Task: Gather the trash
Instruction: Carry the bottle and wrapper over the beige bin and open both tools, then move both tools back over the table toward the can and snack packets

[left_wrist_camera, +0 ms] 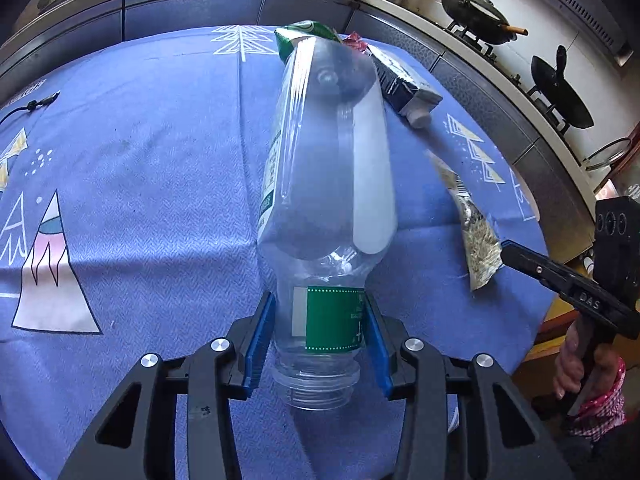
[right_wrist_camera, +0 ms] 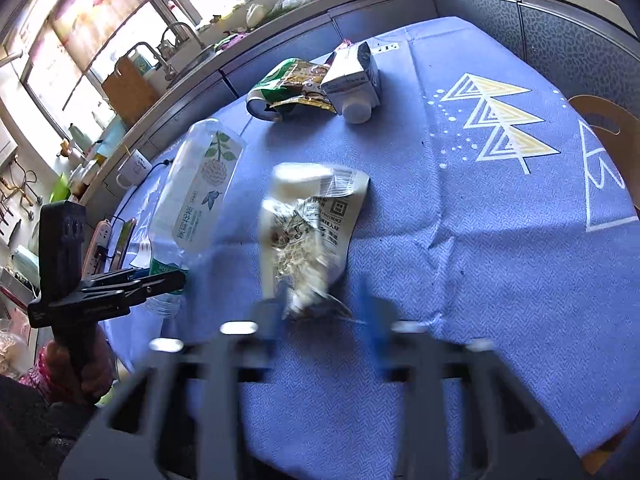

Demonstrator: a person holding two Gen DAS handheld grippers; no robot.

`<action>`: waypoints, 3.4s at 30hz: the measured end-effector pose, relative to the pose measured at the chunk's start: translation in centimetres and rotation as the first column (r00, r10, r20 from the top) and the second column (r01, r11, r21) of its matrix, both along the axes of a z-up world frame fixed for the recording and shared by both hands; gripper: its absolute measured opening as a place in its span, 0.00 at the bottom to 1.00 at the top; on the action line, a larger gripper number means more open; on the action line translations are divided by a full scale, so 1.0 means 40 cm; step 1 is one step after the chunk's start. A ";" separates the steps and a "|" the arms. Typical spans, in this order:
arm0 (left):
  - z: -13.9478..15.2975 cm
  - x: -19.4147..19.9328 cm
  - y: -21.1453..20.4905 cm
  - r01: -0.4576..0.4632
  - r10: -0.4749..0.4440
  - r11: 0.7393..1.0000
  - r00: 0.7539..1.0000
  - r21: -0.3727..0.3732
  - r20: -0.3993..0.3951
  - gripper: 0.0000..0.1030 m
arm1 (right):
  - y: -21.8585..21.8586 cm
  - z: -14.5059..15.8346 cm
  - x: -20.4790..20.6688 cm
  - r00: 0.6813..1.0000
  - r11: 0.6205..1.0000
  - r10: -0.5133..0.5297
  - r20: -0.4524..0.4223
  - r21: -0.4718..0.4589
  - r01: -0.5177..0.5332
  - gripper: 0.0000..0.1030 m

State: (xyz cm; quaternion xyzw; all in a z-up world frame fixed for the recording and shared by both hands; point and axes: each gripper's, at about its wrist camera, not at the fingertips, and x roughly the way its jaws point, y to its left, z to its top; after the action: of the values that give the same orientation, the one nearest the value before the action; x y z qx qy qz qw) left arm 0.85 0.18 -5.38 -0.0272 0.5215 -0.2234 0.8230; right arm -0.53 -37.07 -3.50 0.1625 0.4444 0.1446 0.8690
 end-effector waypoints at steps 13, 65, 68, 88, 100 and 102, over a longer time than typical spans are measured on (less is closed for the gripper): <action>0.025 0.094 -0.068 -0.066 0.060 0.991 0.997 0.113 0.058 0.62 | 0.052 -0.044 0.015 0.999 0.998 0.050 0.012 0.031 -0.051 0.17; 0.144 0.255 -0.659 0.446 -0.451 0.868 0.892 -0.218 0.027 0.85 | -0.460 0.025 -0.107 0.707 0.742 -0.668 0.234 0.137 0.656 0.57; 0.110 0.242 -0.507 0.395 -0.397 0.896 0.917 -0.205 0.031 0.85 | -0.400 0.044 -0.061 0.755 0.792 -0.609 0.243 0.132 0.596 0.57; 0.041 0.392 0.147 -0.115 0.116 0.940 0.993 -0.321 -0.015 0.82 | -0.064 0.001 0.798 0.984 0.961 -0.171 -0.059 0.211 0.180 0.56; -0.007 0.403 0.236 -0.199 0.192 0.927 0.980 -0.318 -0.053 0.82 | 0.315 -0.009 0.666 0.950 0.914 0.305 -0.075 0.303 -0.269 0.45; -0.005 0.382 0.244 -0.206 0.203 0.931 0.978 -0.302 -0.041 0.82 | 0.365 -0.005 0.614 0.943 0.913 0.327 -0.057 0.275 -0.300 0.46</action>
State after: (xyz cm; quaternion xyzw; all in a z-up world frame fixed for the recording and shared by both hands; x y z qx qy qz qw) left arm 16.15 9.95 -5.59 -0.2087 0.4787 -0.2141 0.8255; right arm 24.04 -22.46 -3.71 0.2095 0.4855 0.3313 0.7815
